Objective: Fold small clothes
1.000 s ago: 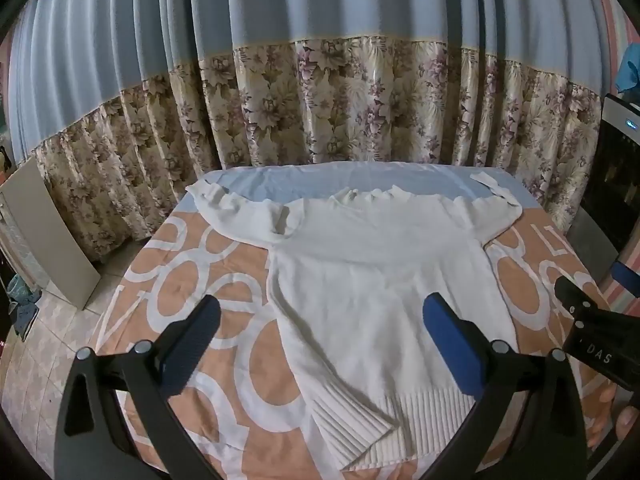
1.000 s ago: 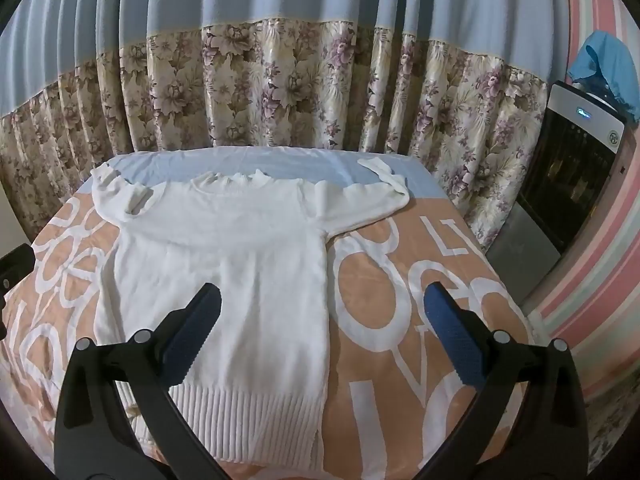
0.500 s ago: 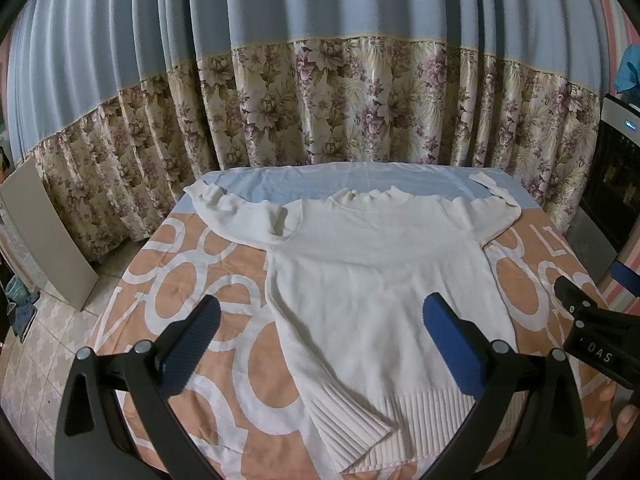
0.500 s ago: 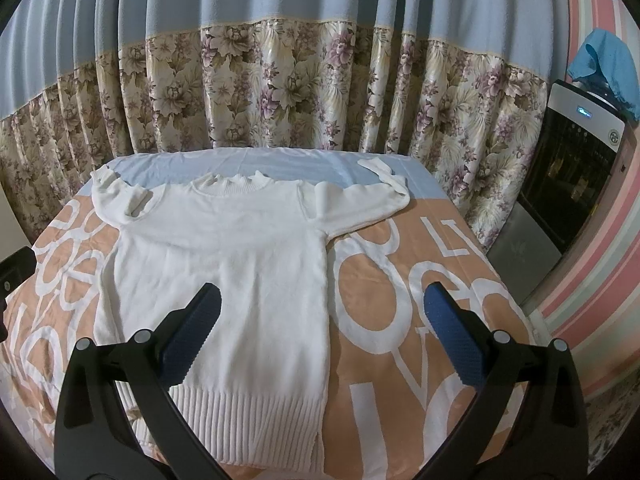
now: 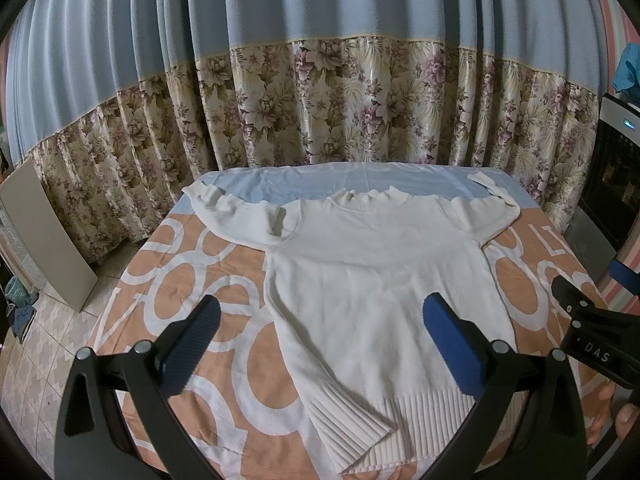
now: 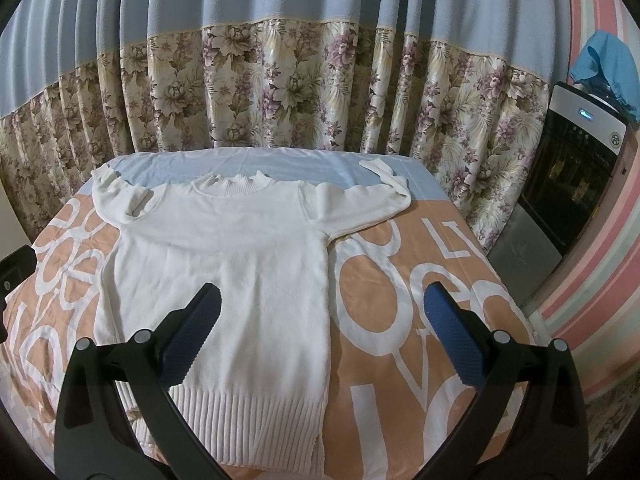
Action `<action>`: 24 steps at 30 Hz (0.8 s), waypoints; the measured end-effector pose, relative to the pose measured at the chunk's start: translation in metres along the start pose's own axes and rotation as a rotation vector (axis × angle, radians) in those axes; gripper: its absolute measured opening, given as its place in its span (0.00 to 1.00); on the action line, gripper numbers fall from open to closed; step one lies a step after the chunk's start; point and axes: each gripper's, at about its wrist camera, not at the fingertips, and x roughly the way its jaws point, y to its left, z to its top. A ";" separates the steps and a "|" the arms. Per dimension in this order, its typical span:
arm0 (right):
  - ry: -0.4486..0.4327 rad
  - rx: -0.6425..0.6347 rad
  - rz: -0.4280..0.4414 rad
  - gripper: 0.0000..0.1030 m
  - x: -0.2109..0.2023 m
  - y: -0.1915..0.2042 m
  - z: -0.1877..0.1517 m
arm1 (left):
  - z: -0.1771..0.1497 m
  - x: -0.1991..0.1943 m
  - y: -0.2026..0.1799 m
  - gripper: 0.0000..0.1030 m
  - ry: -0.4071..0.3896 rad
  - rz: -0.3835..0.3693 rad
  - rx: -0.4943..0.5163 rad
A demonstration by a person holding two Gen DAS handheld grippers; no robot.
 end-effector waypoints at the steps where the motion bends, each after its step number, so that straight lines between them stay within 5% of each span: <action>1: 0.001 -0.001 0.001 0.97 0.000 0.000 0.000 | 0.000 0.000 0.000 0.98 -0.001 0.001 -0.001; 24: 0.001 -0.001 0.000 0.97 0.002 0.002 -0.001 | 0.000 0.000 0.000 0.98 -0.001 0.000 -0.003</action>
